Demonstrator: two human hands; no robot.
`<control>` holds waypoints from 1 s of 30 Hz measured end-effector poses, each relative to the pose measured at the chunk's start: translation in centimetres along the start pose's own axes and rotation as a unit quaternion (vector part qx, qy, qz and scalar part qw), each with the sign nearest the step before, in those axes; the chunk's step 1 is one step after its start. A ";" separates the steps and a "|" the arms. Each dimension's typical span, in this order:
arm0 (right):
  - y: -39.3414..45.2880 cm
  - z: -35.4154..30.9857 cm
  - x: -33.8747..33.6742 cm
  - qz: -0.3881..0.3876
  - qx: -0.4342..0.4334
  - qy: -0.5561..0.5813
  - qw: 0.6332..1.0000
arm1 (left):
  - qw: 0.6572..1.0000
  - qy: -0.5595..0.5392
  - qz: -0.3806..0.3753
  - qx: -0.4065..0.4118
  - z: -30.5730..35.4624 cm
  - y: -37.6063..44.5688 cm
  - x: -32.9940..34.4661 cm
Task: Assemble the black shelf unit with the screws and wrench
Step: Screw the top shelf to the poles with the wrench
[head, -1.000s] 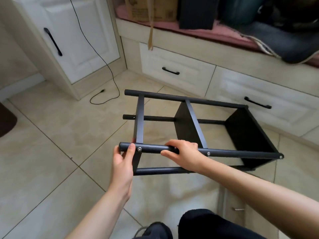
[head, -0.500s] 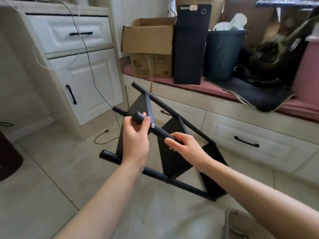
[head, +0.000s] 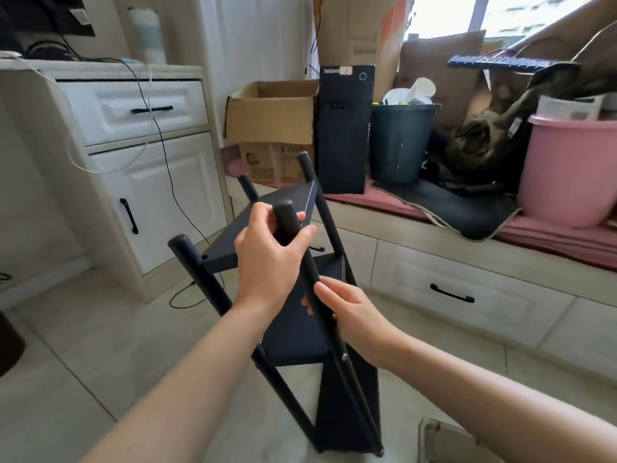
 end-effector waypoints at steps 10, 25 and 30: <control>-5.6 -0.1 -0.1 0.012 0.018 -0.017 1.000 | 0.984 -0.019 -0.172 0.040 3.4 -1.6 -0.6; -5.3 -1.3 -11.9 0.391 0.059 -0.159 0.905 | 0.981 0.007 -0.195 0.020 1.5 -2.9 -6.6; -2.6 -1.6 -13.6 0.358 0.093 -0.179 0.912 | 0.978 -0.001 -0.206 0.026 0.9 -2.4 -7.0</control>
Point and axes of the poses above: each hand's wrist, its own y-axis towards the middle knuckle, its own x-axis out of the palm, z = x × y, the point moved 3 cm from there along y, towards the middle knuckle, and after that the axes turned 11 degrees about x, right-handed, at the moved point
